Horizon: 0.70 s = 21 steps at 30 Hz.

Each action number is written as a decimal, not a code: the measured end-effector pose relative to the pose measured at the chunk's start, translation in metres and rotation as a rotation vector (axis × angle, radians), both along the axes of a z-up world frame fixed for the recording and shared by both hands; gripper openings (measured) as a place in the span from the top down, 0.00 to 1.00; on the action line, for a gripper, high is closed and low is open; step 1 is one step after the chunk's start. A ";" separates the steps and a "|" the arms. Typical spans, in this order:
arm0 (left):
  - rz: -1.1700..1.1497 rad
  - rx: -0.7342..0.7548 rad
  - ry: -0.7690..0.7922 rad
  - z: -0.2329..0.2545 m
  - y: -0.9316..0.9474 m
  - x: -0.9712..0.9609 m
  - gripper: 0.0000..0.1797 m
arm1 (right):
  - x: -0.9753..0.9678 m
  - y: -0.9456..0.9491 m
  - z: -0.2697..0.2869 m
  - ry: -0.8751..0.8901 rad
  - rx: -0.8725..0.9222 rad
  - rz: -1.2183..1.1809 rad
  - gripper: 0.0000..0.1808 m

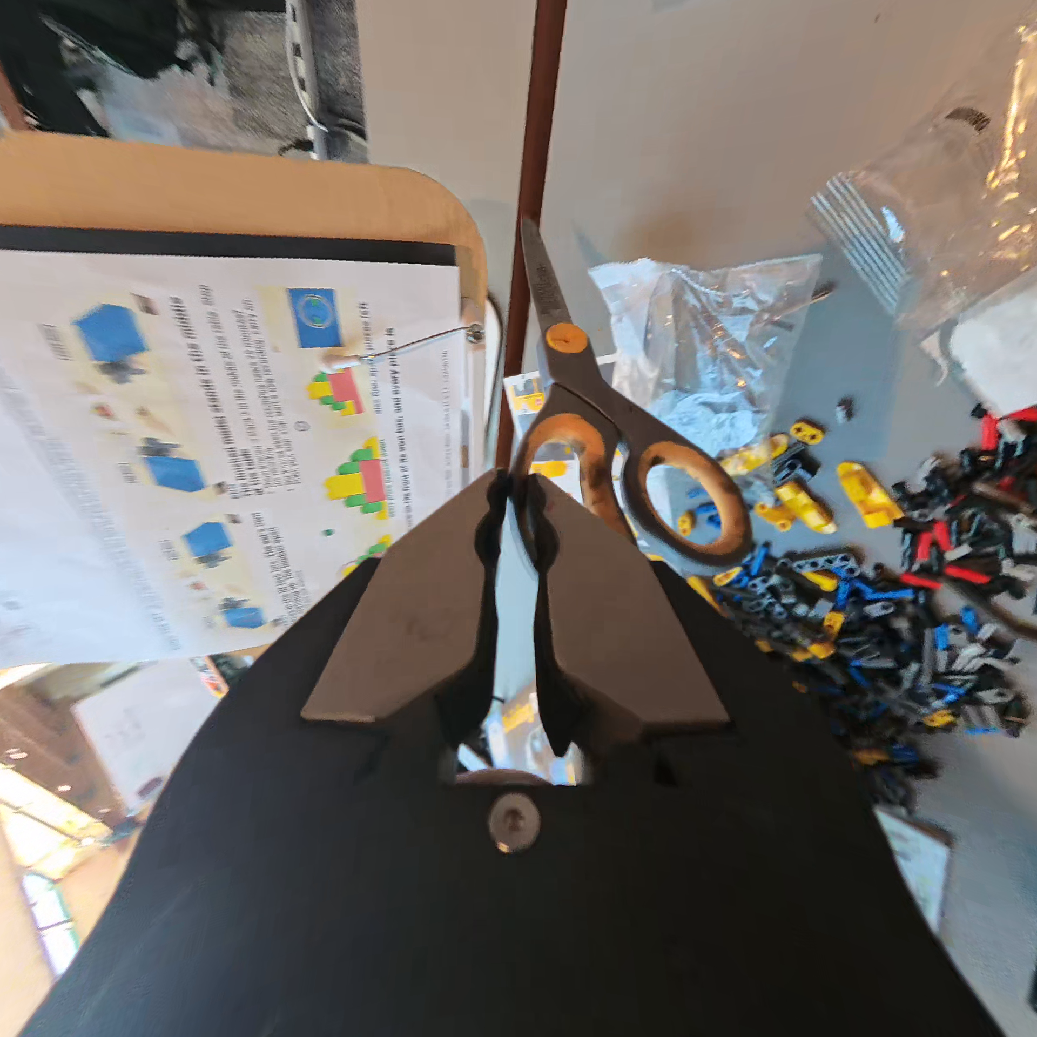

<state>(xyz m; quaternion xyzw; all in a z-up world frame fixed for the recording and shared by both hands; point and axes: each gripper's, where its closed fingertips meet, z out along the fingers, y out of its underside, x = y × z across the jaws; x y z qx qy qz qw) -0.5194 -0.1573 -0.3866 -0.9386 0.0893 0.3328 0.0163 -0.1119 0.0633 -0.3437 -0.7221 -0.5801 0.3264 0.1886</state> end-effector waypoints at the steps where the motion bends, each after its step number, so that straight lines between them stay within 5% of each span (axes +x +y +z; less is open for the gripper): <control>1: -0.022 -0.003 0.024 0.011 0.000 0.001 0.97 | -0.006 -0.005 -0.002 0.009 -0.027 0.019 0.99; 12: -0.240 0.279 0.300 0.187 0.036 0.054 0.97 | -0.108 -0.073 0.039 0.247 -0.376 0.350 0.90; 21: -0.470 0.593 0.363 0.306 0.086 0.161 0.97 | -0.213 -0.080 0.187 0.683 -0.814 0.505 0.76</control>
